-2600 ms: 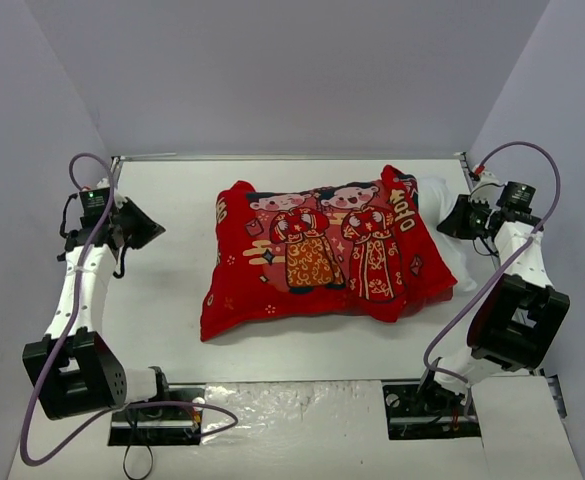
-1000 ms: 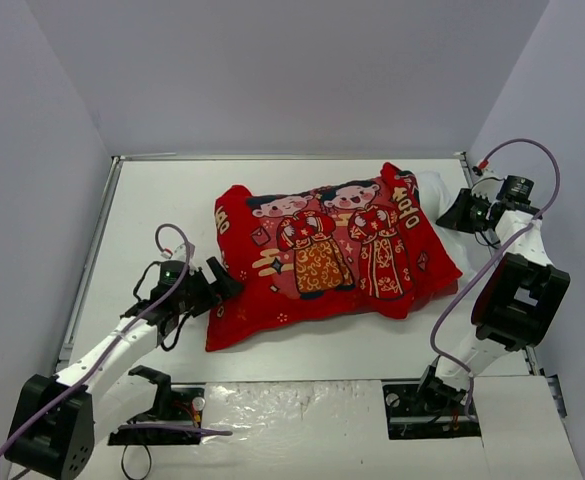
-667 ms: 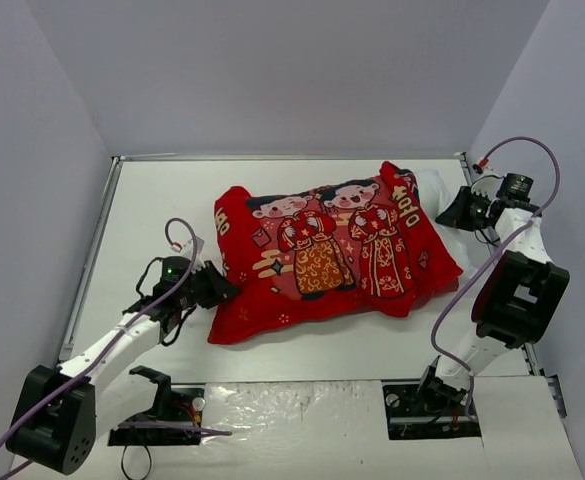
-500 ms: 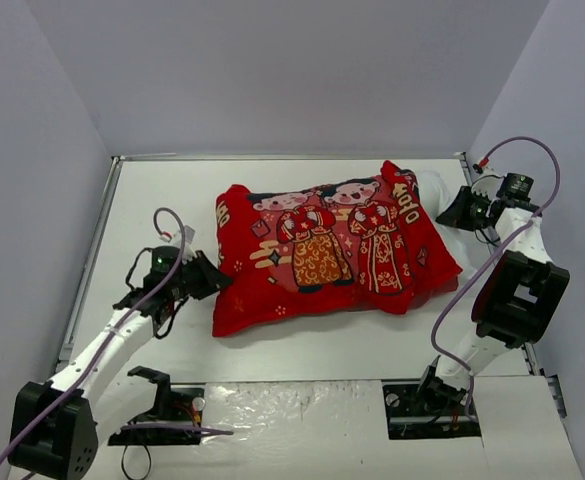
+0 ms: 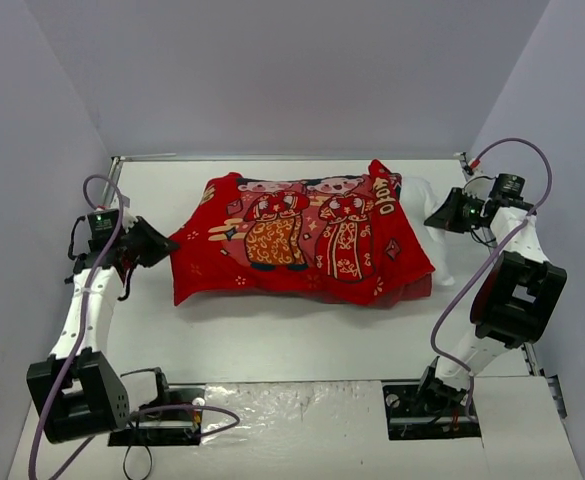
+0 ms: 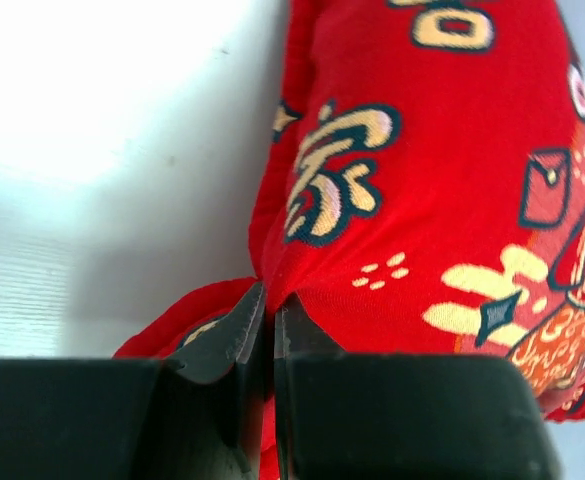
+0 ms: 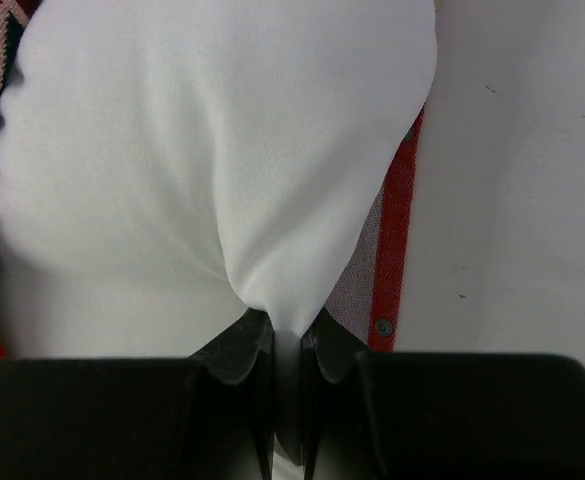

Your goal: Remove the pillowcase from the pillow

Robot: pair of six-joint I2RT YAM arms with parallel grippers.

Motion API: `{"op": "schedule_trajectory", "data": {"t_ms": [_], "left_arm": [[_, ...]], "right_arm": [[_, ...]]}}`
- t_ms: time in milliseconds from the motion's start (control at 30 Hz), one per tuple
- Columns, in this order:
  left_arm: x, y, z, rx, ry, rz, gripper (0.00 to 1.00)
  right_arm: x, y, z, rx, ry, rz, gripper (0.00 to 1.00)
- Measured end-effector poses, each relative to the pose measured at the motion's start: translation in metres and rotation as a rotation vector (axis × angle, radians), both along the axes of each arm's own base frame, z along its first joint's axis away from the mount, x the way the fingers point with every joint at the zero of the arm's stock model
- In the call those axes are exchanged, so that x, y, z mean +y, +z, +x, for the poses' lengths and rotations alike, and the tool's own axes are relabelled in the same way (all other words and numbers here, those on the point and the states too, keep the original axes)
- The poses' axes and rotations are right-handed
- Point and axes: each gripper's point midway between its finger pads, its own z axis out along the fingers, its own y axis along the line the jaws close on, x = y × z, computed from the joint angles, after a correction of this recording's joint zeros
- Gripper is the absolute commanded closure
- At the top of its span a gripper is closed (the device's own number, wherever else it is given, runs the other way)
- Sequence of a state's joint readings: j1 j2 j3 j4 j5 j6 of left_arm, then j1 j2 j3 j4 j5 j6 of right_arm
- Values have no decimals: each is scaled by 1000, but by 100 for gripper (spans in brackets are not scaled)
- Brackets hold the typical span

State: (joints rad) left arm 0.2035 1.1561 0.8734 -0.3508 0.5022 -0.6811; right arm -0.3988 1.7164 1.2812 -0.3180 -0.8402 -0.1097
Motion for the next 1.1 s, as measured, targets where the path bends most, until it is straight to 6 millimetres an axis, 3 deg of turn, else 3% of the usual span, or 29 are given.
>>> {"op": "schedule_trajectory", "data": {"t_ms": [300,333,467,533,567,600,667,767,867,1000,1100], "left_arm": [[47,0,22,88,102,-38,98],[51,1,24,92,107,-33,98],[87,5,38,80,204,46,98],[101,6,41,65,244,68,94],[105,7,43,54,255,72,71],[107,9,46,39,260,74,58],[104,14,53,3,248,68,33],[86,22,59,-32,189,65,23],[68,36,58,-51,125,93,21],[34,92,51,-181,47,185,16],[-7,132,25,-299,-13,198,16]], "right_arm": [[4,24,-1,-29,-14,74,100],[0,27,0,-40,-24,65,100],[-48,48,14,-147,-127,-44,100],[-56,57,15,-192,-128,-84,99],[-50,61,16,-213,-97,-93,89],[-39,64,16,-239,-38,-105,63],[-4,66,14,-275,114,-127,43],[57,71,3,-341,362,-190,21],[112,93,-22,-466,596,-291,19],[166,126,-65,-618,789,-411,17],[187,119,-101,-625,865,-429,17]]}}
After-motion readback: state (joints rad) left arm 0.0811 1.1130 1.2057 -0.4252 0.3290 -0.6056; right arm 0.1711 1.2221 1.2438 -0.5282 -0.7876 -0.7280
